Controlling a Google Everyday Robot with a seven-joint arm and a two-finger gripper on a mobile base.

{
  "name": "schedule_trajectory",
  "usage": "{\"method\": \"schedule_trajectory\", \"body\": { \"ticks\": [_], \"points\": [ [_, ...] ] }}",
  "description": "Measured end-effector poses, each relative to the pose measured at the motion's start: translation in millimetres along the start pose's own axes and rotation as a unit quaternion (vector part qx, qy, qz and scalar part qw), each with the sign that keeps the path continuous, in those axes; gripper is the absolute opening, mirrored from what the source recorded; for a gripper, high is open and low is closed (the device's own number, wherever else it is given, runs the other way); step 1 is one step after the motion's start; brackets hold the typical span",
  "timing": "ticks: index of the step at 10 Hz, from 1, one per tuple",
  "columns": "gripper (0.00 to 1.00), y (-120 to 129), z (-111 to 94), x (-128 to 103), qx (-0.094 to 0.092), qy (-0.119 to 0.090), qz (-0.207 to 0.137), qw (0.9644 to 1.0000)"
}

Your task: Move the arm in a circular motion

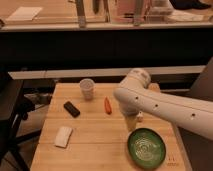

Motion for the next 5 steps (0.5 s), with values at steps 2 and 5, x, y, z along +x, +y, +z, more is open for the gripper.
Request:
{"method": "schedule_trajectory", "body": {
  "ticks": [2, 5],
  "points": [
    [0.80, -8, 0, -18, 0.001, 0.000, -0.011, 0.9999],
    [0.80, -24, 1, -34, 0.006, 0.002, -0.017, 0.9998]
  ]
}}
